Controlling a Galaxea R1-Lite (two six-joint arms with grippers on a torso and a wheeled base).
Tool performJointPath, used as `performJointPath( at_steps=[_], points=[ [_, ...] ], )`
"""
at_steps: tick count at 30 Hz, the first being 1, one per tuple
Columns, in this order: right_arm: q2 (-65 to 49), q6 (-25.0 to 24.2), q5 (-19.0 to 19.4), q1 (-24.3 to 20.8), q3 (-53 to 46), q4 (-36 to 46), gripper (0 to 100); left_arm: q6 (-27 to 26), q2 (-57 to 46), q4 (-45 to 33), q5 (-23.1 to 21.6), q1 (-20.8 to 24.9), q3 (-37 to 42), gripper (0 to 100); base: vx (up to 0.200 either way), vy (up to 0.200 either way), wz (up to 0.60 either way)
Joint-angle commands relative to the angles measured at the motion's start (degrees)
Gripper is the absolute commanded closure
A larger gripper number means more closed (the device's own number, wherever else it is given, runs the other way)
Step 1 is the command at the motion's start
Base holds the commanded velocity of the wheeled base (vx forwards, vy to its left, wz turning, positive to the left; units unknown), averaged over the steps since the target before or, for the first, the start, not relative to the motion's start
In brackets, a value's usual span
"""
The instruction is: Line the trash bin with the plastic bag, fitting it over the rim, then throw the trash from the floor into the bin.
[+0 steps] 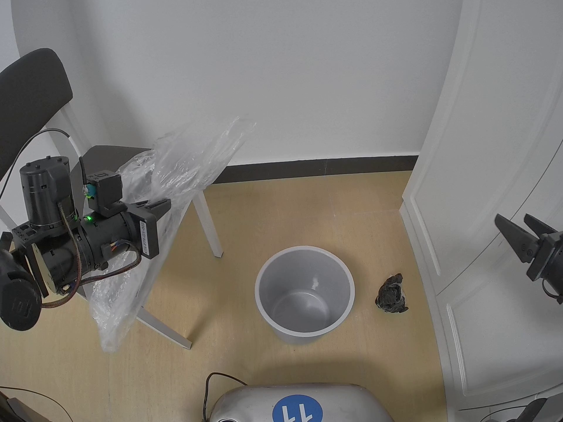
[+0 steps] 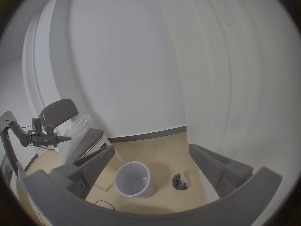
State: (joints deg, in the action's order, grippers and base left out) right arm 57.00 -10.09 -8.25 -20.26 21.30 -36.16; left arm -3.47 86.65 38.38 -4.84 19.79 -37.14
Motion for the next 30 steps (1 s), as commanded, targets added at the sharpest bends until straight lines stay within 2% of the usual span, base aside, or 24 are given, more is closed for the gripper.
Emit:
performJointPath(
  at_steps=[1, 7, 13, 17, 22, 26, 28, 30],
  points=[
    [9.88, -0.01, -3.17, -10.50, 5.33, -1.11, 0, 0.05, -3.86, 0.03, 0.01, 4.21, -0.65, 100, 0.000, 0.000, 0.00],
    [11.90, -0.19, -3.44, -18.94, 7.44, -0.67, 0, 0.13, -6.67, -0.06, 0.01, 7.64, -1.53, 100, 0.000, 0.000, 0.00],
    [16.03, -0.98, -4.67, -21.40, 12.01, -1.37, 0, 0.31, -8.43, -0.06, 0.09, 9.92, -0.65, 100, 0.000, 0.000, 0.00],
    [19.64, -4.50, -5.90, -23.68, 17.29, -1.28, 0, 0.31, -9.48, 0.03, 0.18, 10.98, 0.32, 100, 0.000, 0.000, 0.00],
    [22.19, -4.23, -6.60, -26.94, 17.73, -1.11, 0, 1.89, -9.66, 0.12, 0.09, 11.77, 0.58, 100, 0.000, 0.000, 0.00],
    [24.21, -4.06, -7.74, -30.28, 17.20, -0.32, 0, 4.97, -9.75, 3.11, 0.18, 13.00, 1.64, 100, 0.000, 0.000, 0.00],
    [24.38, -4.06, -7.92, -30.54, 17.11, -0.32, 0, 5.14, -9.75, 3.46, 0.18, 13.09, 1.72, 100, 0.000, 0.000, 0.00],
    [26.23, -3.88, -8.09, -33.62, 16.76, -0.23, 0, 6.64, -9.75, 7.94, 0.27, 14.58, 4.10, 100, 0.000, 0.000, 0.00]
  ],
)
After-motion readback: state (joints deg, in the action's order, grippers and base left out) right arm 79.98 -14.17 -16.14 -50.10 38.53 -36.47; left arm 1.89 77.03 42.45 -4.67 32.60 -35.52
